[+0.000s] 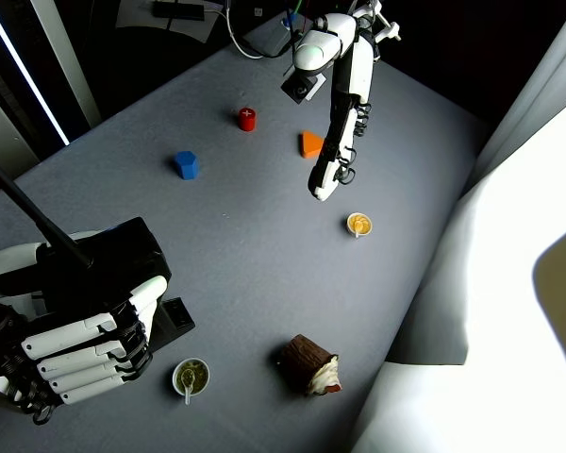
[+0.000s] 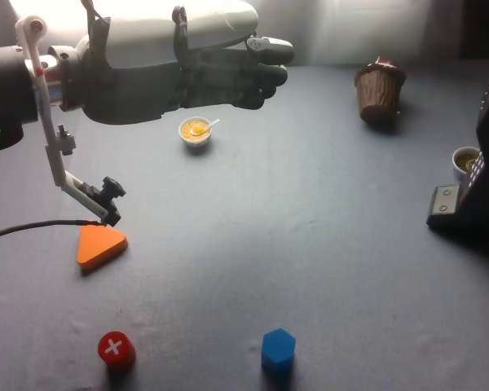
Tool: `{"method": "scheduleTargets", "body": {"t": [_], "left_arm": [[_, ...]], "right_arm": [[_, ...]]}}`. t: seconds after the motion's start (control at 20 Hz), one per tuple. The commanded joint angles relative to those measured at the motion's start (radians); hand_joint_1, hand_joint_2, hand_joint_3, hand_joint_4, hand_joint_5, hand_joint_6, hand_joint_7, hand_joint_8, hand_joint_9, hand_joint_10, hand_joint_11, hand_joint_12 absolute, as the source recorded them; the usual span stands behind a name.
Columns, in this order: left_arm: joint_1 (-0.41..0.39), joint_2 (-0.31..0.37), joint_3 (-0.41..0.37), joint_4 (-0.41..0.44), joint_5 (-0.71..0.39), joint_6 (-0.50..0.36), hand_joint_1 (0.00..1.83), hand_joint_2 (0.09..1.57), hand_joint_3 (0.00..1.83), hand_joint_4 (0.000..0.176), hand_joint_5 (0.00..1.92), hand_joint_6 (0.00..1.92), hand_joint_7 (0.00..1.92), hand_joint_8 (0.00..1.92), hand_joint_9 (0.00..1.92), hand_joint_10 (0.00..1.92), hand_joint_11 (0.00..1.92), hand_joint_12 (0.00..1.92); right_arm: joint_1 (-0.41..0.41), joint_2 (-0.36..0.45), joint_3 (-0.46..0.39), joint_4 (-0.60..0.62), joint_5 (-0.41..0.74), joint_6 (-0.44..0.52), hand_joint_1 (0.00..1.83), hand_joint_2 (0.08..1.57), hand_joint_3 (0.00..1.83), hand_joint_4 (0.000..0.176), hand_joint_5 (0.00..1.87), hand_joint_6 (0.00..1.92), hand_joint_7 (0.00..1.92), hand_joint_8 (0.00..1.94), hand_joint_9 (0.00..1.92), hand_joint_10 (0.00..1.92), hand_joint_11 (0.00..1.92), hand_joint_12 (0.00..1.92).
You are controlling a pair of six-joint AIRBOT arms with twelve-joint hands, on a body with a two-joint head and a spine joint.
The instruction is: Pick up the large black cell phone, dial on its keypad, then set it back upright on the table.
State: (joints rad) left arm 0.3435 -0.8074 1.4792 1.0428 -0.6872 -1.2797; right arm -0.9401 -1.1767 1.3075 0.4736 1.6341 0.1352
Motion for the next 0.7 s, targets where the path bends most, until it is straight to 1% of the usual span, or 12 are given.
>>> {"method": "scheduleTargets", "body": {"t": [0.0,0.05,0.1,0.15,0.2,0.3,0.45,0.5,0.55,0.6,0.65], "left_arm": [[-0.024,0.005,0.001,-0.068,-0.068,-0.004,0.00,1.18,0.00,0.000,0.15,0.00,0.23,0.00,0.19,0.00,0.00,0.40],[-0.023,0.005,0.001,-0.068,-0.068,-0.004,0.00,1.18,0.00,0.000,0.14,0.01,0.22,0.00,0.17,0.01,0.00,0.34],[-0.021,0.005,0.001,-0.069,-0.068,-0.004,0.00,1.18,0.00,0.000,0.14,0.01,0.22,0.00,0.17,0.01,0.00,0.34],[-0.021,0.004,0.001,-0.070,-0.068,-0.004,0.00,1.18,0.00,0.000,0.14,0.01,0.22,0.00,0.18,0.00,0.00,0.35],[-0.020,0.004,0.001,-0.071,-0.068,-0.003,0.00,1.18,0.00,0.000,0.13,0.00,0.21,0.00,0.17,0.00,0.00,0.35],[-0.019,0.003,-0.001,-0.071,-0.068,-0.002,0.00,1.18,0.00,0.000,0.13,0.00,0.20,0.00,0.17,0.00,0.00,0.35],[-0.018,0.003,-0.001,-0.071,-0.068,-0.002,0.00,1.18,0.00,0.000,0.13,0.00,0.21,0.00,0.18,0.00,0.00,0.35],[-0.018,0.003,-0.001,-0.071,-0.068,-0.002,0.00,1.17,0.00,0.000,0.13,0.00,0.21,0.00,0.18,0.00,0.00,0.35],[-0.018,0.003,-0.001,-0.072,-0.068,-0.002,0.00,1.17,0.00,0.000,0.13,0.00,0.21,0.00,0.18,0.00,0.00,0.37],[-0.018,0.003,-0.001,-0.072,-0.068,-0.002,0.00,1.18,0.00,0.000,0.15,0.00,0.22,0.00,0.19,0.00,0.00,0.40],[-0.018,0.003,-0.001,-0.072,-0.068,-0.002,0.00,1.18,0.00,0.000,0.14,0.00,0.22,0.00,0.19,0.00,0.00,0.41]], "right_arm": [[-0.003,0.010,0.004,0.003,0.130,0.016,1.47,1.18,0.00,0.000,0.84,1.02,0.72,1.18,0.71,1.36,0.76,1.65],[-0.003,0.011,0.004,0.003,0.130,0.016,1.48,1.13,0.00,0.000,0.97,0.81,0.81,1.12,0.81,1.25,0.89,1.52],[-0.003,0.011,0.004,0.003,0.130,0.015,1.48,1.13,0.00,0.000,0.97,0.81,0.81,1.12,0.81,1.25,0.89,1.52],[-0.003,0.011,0.004,0.003,0.130,0.015,1.49,1.11,0.00,0.000,1.00,0.77,0.86,1.05,0.86,1.20,0.92,1.49],[-0.004,0.011,0.004,0.003,0.130,0.015,1.49,1.10,0.00,0.000,1.02,0.72,0.88,1.04,0.89,1.16,0.93,1.49],[-0.006,0.011,0.004,0.003,0.130,0.015,1.49,1.11,0.00,0.000,0.99,0.78,0.87,1.06,0.88,1.15,0.93,1.48],[-0.006,0.011,0.005,0.004,0.130,0.015,1.49,1.10,0.00,0.000,0.97,0.81,0.88,1.05,0.90,1.13,0.92,1.49],[-0.006,0.012,0.005,0.004,0.130,0.015,1.49,1.09,0.00,0.000,0.94,0.88,0.92,0.97,0.95,1.03,0.96,1.42],[-0.006,0.012,0.005,0.004,0.130,0.015,1.49,1.09,0.00,0.000,0.92,0.92,0.95,0.92,0.96,1.01,0.96,1.42],[-0.006,0.013,0.005,0.005,0.130,0.015,1.49,1.09,0.00,0.000,0.92,0.91,0.95,0.91,0.96,1.01,0.95,1.43],[-0.006,0.013,0.005,0.005,0.130,0.015,1.49,1.10,0.00,0.000,0.90,0.92,0.95,0.92,0.94,1.05,0.91,1.49]]}}
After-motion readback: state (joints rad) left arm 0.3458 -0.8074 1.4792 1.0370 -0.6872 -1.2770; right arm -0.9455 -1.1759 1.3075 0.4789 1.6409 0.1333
